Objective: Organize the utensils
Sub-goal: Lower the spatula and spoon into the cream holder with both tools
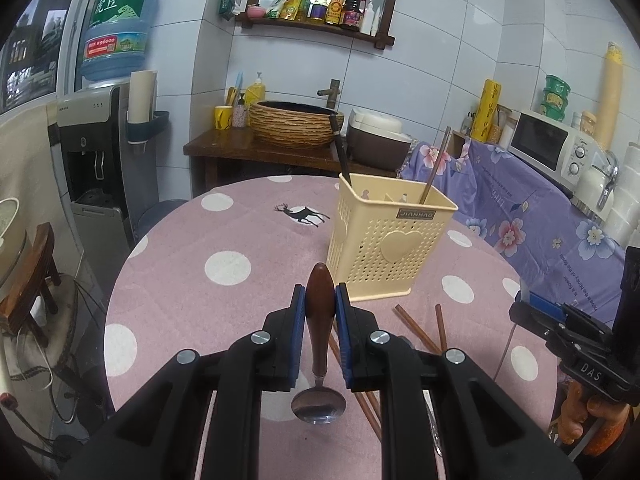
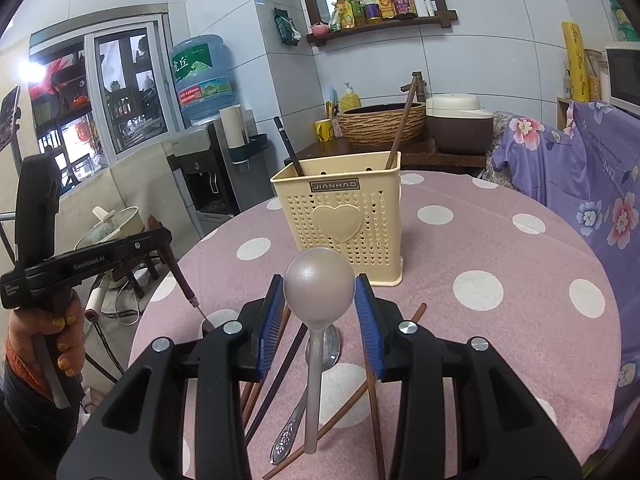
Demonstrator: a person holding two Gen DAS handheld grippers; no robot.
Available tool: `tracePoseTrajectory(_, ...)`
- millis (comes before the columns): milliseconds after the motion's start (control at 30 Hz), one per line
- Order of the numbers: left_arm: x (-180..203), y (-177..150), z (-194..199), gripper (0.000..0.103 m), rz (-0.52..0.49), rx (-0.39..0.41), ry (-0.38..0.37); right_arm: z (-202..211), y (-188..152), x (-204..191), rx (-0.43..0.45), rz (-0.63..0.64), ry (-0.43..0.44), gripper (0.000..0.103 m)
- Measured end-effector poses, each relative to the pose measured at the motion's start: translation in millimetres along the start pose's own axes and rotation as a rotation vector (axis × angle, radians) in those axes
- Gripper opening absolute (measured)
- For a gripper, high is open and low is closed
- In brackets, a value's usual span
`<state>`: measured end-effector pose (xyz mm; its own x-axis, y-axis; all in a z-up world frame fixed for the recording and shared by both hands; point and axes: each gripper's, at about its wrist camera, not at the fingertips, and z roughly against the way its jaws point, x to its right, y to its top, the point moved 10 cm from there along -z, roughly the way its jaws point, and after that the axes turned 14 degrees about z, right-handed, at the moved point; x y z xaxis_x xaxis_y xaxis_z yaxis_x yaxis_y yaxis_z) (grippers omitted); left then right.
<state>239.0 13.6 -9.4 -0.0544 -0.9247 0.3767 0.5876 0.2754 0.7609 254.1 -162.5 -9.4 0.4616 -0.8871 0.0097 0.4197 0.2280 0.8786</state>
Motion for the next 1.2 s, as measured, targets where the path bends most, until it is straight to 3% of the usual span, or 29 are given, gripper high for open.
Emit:
tracePoseTrajectory(233,26.3,44.9,0.6,0.016,-0.01,0.04,-0.069,-5.1,36.6,5.9,0.04,0.032,-0.013,0.037)
tracePoseTrajectory(500,102.6,159.3,11.9,0.016,-0.04,0.146,-0.173,-3.8,171.7,41.7,0.227,0.087,-0.137,0.037)
tracePoseTrajectory(600,123.0,190.9,2.3,0.016,-0.054,0.213,-0.139,-11.3,213.6,59.0,0.28,0.103,-0.223,0.037)
tracePoseTrajectory(667,127.3,195.2,-10.7,0.016,-0.051,0.222,-0.116,-23.9,224.2,68.7,0.283,0.087,-0.25,0.037)
tracePoseTrajectory(800,123.1,176.0,-44.8,0.016,-0.034,0.183,-0.094,-58.8,215.3,82.5,0.26,0.068,-0.297,0.037)
tracePoseTrajectory(1000,99.2,133.7,-85.4,0.016,0.004,0.117,-0.058,-105.0,162.1,87.7,0.18,0.043,-0.305,0.037)
tracePoseTrajectory(1200,86.7,96.5,-102.6,0.016,-0.001,0.066,-0.04,-114.0,121.3,76.1,0.15,0.089,-0.325,0.037)
